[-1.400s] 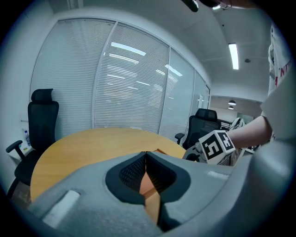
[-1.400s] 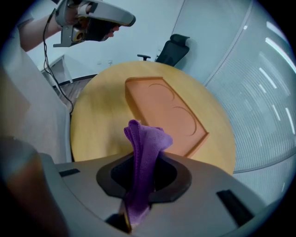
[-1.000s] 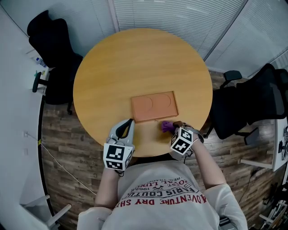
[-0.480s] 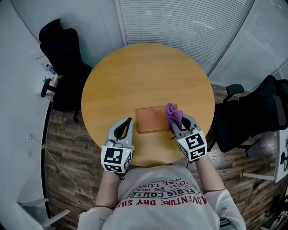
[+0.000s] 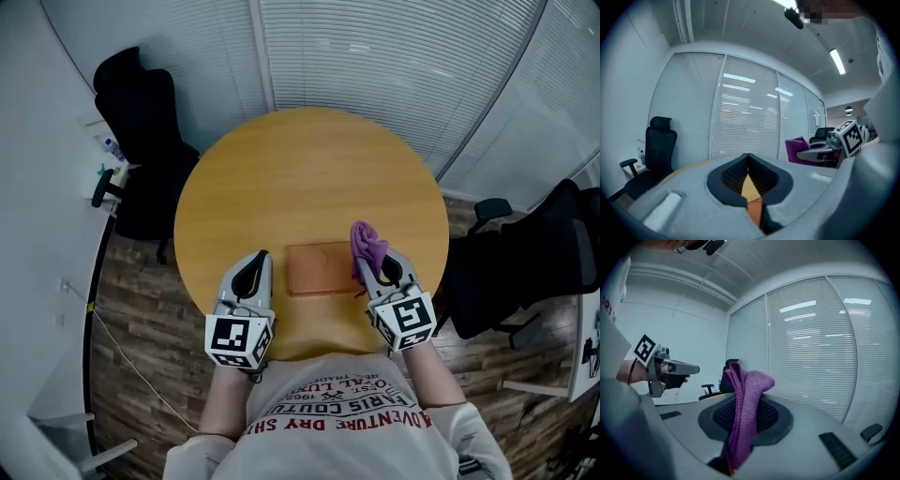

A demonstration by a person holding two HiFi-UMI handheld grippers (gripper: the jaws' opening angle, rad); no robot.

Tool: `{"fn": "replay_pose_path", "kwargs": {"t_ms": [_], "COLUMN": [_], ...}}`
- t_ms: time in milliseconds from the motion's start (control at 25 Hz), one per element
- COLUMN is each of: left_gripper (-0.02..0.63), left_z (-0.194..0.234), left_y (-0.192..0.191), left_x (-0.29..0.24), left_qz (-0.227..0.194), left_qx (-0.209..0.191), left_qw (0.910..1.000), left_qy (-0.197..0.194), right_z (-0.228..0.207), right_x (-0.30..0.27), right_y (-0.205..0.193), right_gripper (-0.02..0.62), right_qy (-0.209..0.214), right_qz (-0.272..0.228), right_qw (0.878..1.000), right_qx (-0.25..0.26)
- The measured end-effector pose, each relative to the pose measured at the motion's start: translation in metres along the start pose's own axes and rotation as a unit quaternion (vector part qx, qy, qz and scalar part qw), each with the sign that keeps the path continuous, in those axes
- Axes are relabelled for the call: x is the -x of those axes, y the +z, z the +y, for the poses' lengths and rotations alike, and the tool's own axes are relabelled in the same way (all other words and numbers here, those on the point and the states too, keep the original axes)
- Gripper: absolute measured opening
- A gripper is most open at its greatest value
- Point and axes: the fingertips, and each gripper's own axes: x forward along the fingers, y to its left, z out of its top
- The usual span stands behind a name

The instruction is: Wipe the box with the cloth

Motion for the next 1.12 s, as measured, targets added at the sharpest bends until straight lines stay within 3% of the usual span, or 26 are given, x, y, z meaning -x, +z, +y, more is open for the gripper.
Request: {"fn": "replay_pose_path", "kwargs": {"t_ms": [320, 600, 1120], "left_gripper": [0.009, 0.009, 0.009], "left_z": [0.002, -0.009, -0.013], "left_y": [-0.009, -0.017, -0.016], "left_x": [-0.004, -0.006, -0.006], "left_qz": [0.008, 0.015, 0.018], "left_qx": [0.004, 0.019, 0.017], "left_qw": [1.0000, 0.9996, 0.9997], "left_qy": [-0.002, -0.017, -0.003], "right_z": [-0.005, -0.006, -0.004], "right_x": [-0.006, -0.004, -0.007], "right_y": [-0.014, -0.012, -0.014], "right_gripper": [0.069, 0.069, 0.069], "right_qy": [-0.026, -0.039, -0.031], "right_qz": [0.022, 0.010, 0.016], "right_qw": [0.999, 0.999, 0.999], "right_qx": [-0.002, -0.008, -0.014]}}
